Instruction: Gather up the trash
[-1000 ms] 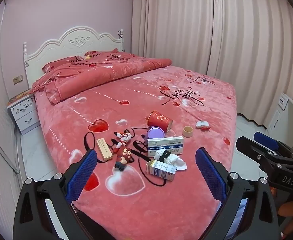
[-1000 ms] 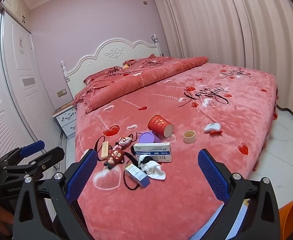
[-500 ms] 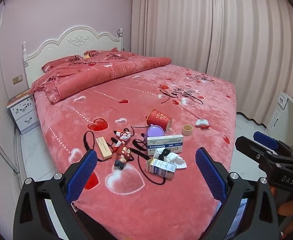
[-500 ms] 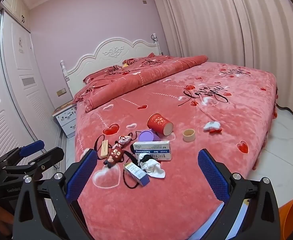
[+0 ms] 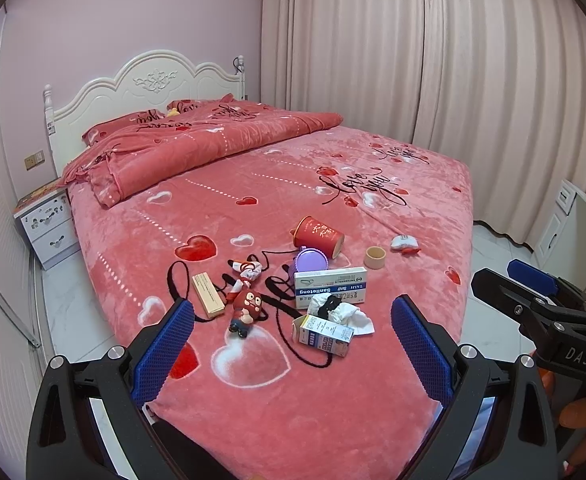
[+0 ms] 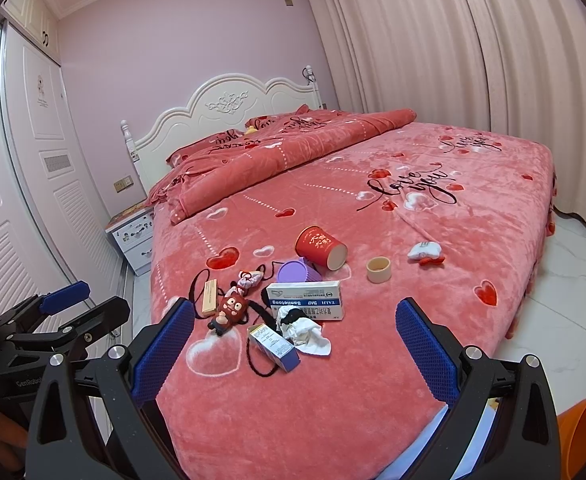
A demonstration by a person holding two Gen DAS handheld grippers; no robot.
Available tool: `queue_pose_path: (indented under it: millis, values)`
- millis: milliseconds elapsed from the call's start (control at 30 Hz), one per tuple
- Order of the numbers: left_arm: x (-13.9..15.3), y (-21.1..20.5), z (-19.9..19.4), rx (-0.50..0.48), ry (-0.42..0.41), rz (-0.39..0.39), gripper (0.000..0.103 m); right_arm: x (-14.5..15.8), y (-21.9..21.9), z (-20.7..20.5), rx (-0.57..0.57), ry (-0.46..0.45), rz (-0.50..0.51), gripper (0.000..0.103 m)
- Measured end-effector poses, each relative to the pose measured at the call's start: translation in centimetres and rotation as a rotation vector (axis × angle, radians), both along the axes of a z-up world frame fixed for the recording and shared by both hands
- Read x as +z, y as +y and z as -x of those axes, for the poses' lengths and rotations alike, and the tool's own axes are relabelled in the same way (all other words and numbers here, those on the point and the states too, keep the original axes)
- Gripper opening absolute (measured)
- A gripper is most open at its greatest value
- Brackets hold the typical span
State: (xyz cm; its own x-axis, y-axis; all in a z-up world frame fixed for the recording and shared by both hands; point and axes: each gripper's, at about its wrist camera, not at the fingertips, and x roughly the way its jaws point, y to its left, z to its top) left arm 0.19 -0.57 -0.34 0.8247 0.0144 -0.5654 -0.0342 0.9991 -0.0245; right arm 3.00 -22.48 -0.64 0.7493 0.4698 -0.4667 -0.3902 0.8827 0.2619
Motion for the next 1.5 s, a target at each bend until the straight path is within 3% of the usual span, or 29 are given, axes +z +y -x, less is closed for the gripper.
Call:
queue_pose_path:
  millis: [1500]
  values:
    - [-0.4,0.2,0.3,-0.003,0.008,-0.008,0.097,-0.9,-0.3,-0.1,0.003,0.015,-0.008,0.099]
